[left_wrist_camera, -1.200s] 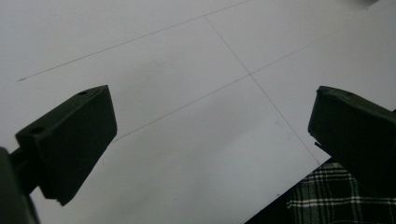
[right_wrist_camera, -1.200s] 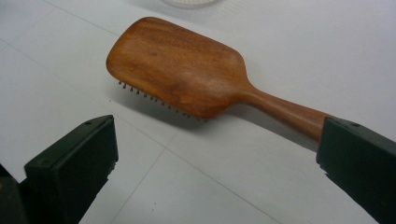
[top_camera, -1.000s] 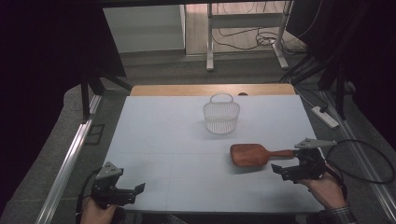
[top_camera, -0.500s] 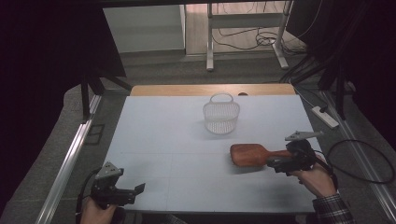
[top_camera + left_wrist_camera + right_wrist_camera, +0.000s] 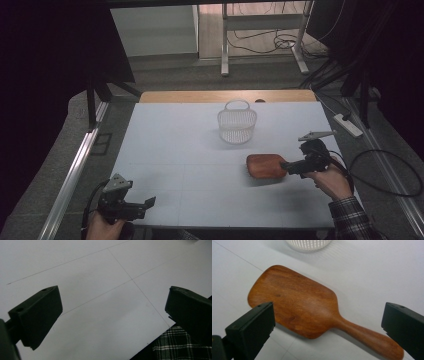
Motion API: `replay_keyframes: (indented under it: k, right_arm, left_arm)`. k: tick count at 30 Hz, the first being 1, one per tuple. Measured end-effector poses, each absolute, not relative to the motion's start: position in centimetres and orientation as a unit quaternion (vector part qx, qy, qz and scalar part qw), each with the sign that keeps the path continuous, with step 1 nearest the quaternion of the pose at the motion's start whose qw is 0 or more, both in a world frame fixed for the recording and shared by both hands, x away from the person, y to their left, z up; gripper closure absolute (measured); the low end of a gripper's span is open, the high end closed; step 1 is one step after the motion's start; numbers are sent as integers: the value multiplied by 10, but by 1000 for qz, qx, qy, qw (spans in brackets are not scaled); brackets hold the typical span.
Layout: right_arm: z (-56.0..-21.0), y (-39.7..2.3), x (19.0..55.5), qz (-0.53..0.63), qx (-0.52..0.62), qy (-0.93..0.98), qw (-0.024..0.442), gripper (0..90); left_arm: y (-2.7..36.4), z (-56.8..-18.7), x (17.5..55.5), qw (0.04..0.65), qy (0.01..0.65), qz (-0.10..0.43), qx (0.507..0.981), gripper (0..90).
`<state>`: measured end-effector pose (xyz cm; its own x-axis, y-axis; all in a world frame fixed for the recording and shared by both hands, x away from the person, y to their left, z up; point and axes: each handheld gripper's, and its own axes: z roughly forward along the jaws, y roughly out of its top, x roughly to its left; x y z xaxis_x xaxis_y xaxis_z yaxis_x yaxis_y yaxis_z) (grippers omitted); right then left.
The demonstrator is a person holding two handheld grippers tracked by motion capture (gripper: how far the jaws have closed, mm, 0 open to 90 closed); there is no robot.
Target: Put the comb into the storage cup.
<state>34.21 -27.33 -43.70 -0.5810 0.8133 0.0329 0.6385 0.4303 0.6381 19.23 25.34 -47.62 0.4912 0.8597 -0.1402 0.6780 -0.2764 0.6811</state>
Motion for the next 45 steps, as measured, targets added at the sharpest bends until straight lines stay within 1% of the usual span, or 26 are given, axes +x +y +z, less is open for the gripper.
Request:
replay_keyframes:
  k: [5,14,29,31,33,34,37,38,41,45]
  right_arm:
    - [-439,-268,352,298,441,834,144,0]
    - [-439,-261,370,292,459,830,123,0]
    - [-441,-248,396,268,460,837,125,0]
    - [-442,-246,399,268,461,837,125,29]
    - [-444,-245,402,264,456,840,127,104]
    - [-444,-245,402,264,456,840,127,104]
    - [-446,-244,404,262,450,845,123,263]
    - [-446,-244,404,261,449,846,122,344]
    - [-445,-245,407,261,447,847,119,467]
    - [-444,-249,411,270,445,846,112,596]
  left_arm:
    - [254,-476,192,353,487,128,789,15]
    - [254,-476,192,356,487,128,787,15]
    - [255,-476,192,359,487,126,786,14]
    - [255,-476,192,359,487,126,786,14]
    - [255,-476,192,358,487,126,786,14]
    - [255,-476,192,358,487,126,786,14]
    - [255,-476,192,358,486,126,787,15]
    - [255,-476,192,358,486,126,787,15]
    - [255,-476,192,359,485,125,787,15]
    - [255,-476,192,358,485,125,788,15]
